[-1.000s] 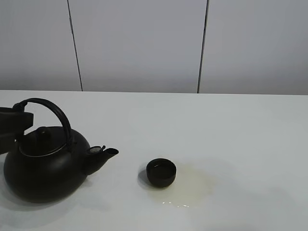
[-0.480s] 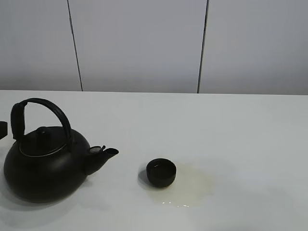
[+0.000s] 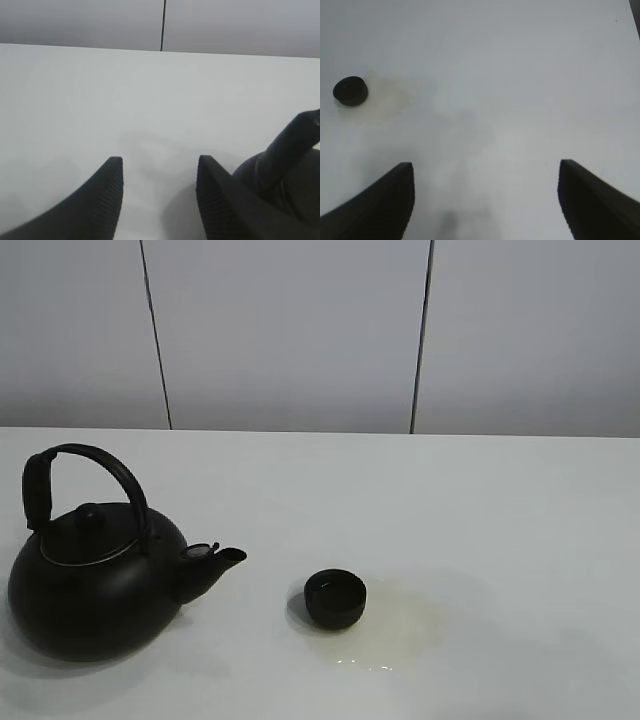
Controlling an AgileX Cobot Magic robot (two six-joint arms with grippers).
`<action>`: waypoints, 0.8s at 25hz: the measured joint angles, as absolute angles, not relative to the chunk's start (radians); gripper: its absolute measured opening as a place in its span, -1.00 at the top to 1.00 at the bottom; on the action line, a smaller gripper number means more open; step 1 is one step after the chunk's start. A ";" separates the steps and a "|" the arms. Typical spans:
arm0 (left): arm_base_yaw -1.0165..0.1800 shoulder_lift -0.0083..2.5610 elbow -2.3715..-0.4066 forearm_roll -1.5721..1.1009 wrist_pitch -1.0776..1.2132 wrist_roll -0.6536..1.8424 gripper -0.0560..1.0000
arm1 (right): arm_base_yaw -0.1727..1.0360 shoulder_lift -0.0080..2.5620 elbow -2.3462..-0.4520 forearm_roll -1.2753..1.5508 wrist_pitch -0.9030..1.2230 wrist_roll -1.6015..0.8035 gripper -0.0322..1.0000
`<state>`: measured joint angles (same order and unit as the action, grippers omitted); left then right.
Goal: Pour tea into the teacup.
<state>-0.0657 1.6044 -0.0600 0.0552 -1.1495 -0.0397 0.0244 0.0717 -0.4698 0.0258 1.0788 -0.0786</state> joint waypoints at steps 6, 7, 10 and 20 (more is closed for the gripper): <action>-0.030 1.604 -0.155 0.120 -1.150 -0.112 0.25 | 0.024 0.072 -0.470 0.026 1.079 -0.079 -0.12; -0.029 1.604 -0.179 0.129 -1.148 -0.135 0.25 | 0.024 0.072 -0.470 0.026 1.079 -0.079 -0.12; -0.028 1.601 -0.281 0.183 -1.072 -0.227 0.25 | 0.024 0.072 -0.470 0.026 1.079 -0.079 -0.12; -0.028 1.320 -0.713 0.268 -0.273 -0.399 0.25 | 0.024 0.072 -0.470 0.026 1.081 -0.079 -0.12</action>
